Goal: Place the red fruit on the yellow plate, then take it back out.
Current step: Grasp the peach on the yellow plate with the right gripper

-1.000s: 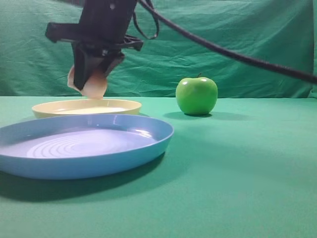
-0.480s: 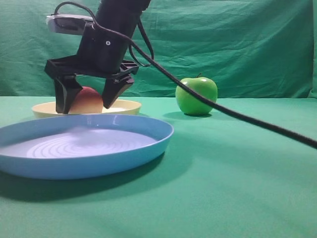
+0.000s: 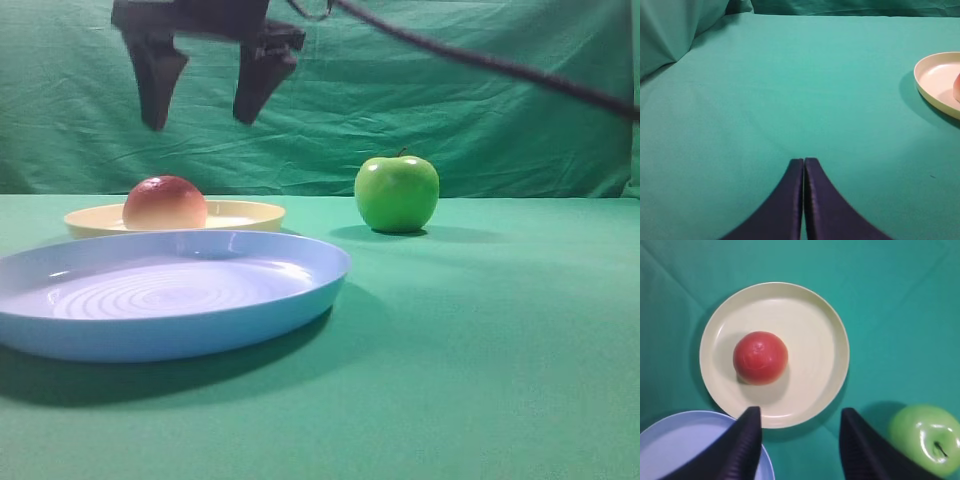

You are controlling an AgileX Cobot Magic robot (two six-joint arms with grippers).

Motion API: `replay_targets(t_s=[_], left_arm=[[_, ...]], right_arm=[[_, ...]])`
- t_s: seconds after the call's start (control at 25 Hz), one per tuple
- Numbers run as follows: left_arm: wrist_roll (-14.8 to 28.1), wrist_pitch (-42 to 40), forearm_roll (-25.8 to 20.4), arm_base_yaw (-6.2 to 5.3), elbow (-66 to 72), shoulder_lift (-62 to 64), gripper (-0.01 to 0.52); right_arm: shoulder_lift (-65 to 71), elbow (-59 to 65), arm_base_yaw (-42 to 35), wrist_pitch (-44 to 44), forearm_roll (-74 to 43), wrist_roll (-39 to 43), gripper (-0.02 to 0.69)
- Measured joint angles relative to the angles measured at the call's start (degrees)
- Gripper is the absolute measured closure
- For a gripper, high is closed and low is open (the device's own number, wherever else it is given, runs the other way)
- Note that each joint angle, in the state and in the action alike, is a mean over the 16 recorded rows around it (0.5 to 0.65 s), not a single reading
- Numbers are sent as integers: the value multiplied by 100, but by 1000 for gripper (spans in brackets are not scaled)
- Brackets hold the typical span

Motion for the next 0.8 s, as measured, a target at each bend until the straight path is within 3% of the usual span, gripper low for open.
replay_targets(t_s=[0.2,0.36,0.52,0.8], left_arm=[[0,0,0,0,0,0,514],[0,0,0,0,0,0,514],[0,0,0,0,0,0,514],[0,0,0,0,0,0,514]], right_arm=[[-865,413,-184,267,-25,280,537],[-1584,1061,-292,300,-38,456,625],[-2325,1975,-341,191,-6,569,662],[-3626,3859,-352,-399,188,701,665]])
